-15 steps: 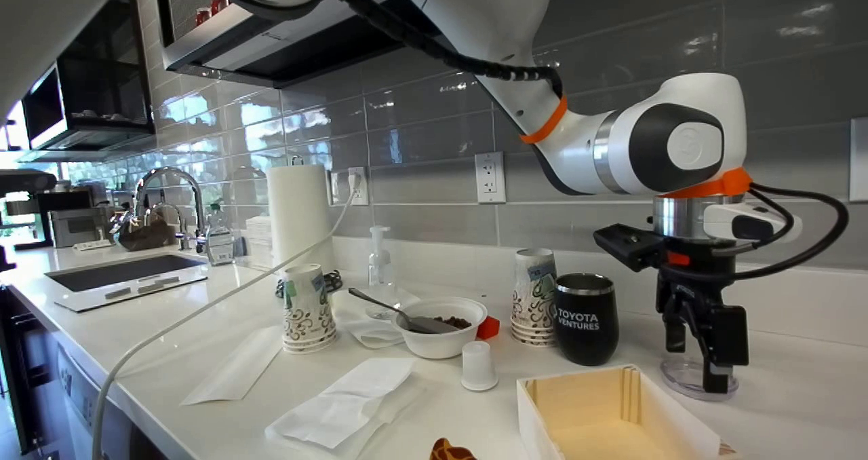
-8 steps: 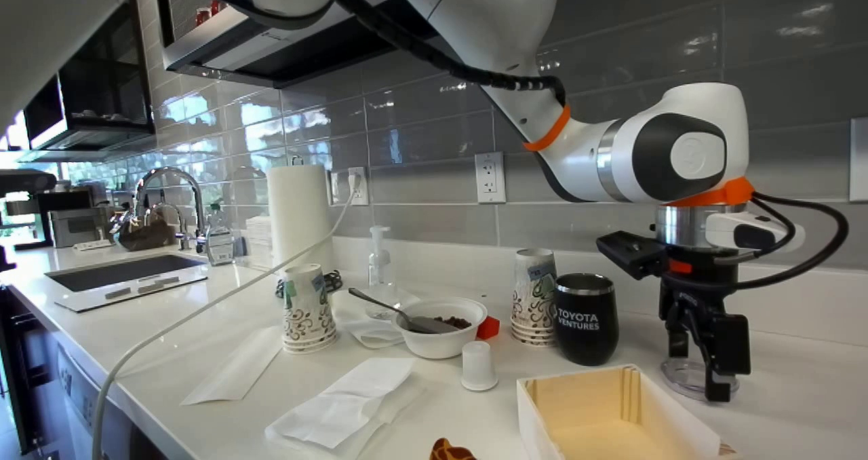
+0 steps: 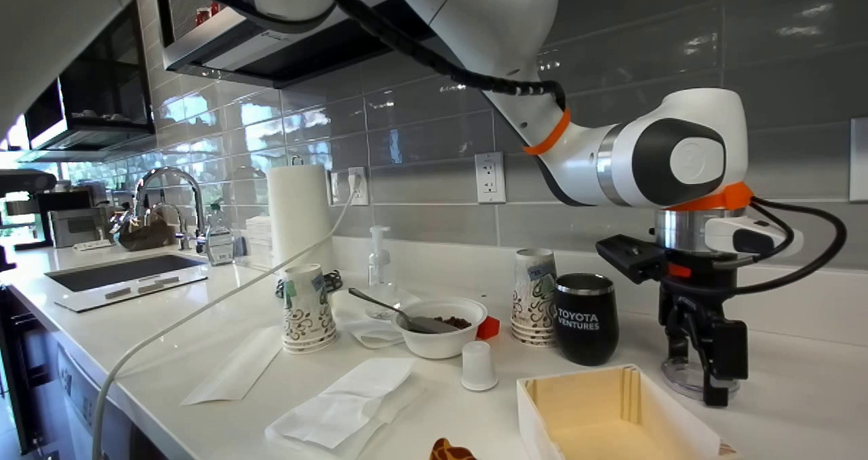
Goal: Put the lid on the black cup
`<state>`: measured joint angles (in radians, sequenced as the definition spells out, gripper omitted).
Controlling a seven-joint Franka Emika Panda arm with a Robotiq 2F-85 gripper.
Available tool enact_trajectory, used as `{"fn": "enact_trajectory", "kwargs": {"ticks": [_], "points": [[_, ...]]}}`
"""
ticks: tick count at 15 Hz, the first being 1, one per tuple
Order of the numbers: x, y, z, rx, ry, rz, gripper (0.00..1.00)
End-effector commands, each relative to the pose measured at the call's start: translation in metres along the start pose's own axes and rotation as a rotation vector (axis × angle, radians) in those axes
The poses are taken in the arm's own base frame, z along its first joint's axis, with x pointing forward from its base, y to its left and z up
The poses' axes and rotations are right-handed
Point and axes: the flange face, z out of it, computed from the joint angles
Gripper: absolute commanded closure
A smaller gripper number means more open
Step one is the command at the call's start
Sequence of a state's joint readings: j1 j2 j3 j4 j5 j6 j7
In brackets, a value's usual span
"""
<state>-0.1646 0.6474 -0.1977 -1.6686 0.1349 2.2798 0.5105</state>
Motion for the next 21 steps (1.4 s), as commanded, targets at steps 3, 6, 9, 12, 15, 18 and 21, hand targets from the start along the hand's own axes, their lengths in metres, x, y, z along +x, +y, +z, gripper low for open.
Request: {"fn": "enact_trajectory", "kwargs": {"ticks": [3, 6, 9, 12, 15, 18, 21], "points": [[0.007, -0.007, -0.007, 0.016, 0.021, 0.015, 0.33], [0.004, -0.003, -0.023, 0.019, 0.036, 0.012, 0.33], [-0.001, 0.002, -0.044, 0.037, 0.052, 0.006, 0.33], [-0.007, 0.005, -0.067, 0.06, 0.056, -0.018, 0.33], [-0.02, 0.004, -0.084, 0.071, 0.066, -0.058, 0.33], [-0.037, 0.004, -0.098, 0.08, 0.073, -0.102, 0.33], [-0.057, 0.006, -0.114, 0.091, 0.087, -0.143, 0.33]]}}
